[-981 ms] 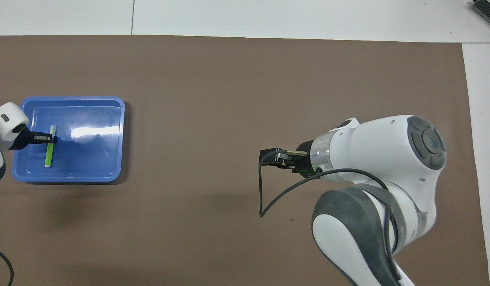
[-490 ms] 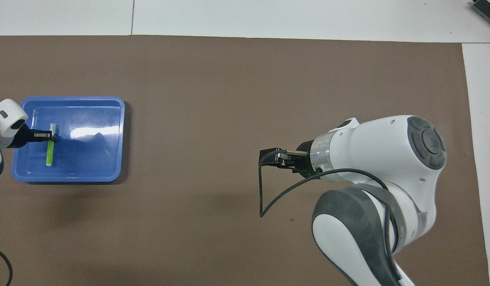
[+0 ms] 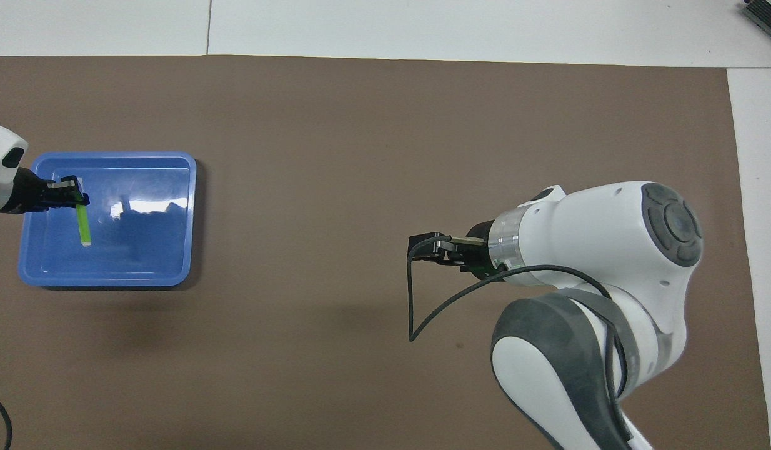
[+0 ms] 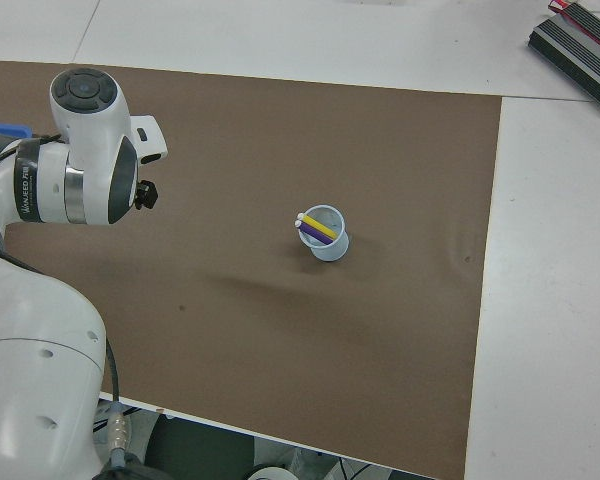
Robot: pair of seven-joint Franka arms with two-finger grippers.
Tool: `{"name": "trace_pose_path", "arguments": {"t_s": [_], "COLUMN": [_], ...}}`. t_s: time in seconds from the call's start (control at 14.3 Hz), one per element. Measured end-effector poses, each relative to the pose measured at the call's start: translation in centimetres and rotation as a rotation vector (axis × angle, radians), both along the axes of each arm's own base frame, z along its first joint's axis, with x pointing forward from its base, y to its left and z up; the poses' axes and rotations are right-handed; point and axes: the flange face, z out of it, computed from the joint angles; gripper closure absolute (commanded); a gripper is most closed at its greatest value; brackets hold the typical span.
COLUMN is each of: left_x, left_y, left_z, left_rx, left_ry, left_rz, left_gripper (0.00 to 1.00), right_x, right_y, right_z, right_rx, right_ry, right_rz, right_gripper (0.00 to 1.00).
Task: Transfer and insert pens with both arms
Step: 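Grasp and lift the green pen with the left gripper toward the right gripper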
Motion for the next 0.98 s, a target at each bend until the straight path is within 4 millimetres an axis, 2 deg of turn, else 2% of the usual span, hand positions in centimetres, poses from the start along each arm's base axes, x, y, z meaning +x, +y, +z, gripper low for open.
{"name": "trace_pose_path", "arguments": {"t_s": [0.49,0.84,0.98], "left_x": [-0.9,-1.9,-2.7], "left_y": [-3.4,-7.6,-8.6], "left_z": [6.0,10.5,12.4], "left_rx": [-0.026,-0.052,-0.067], "left_ry": [-0.006,-0.013,-0.016], "left_rz": [0.319,0.51,0.584], "left_gripper": [1.0,1.0,1.0], "right_x": [0.0,0.0,0.1], "right_y": [0.0,-0.1,-0.1], "right_z": [0.0,0.0,0.0], "right_rx": [0.0,0.0,0.0], "right_ry": [0.0,0.0,0.0], "right_rz": [-0.001,-0.002,-0.002], "right_gripper": [0.0,0.0,0.0]}}
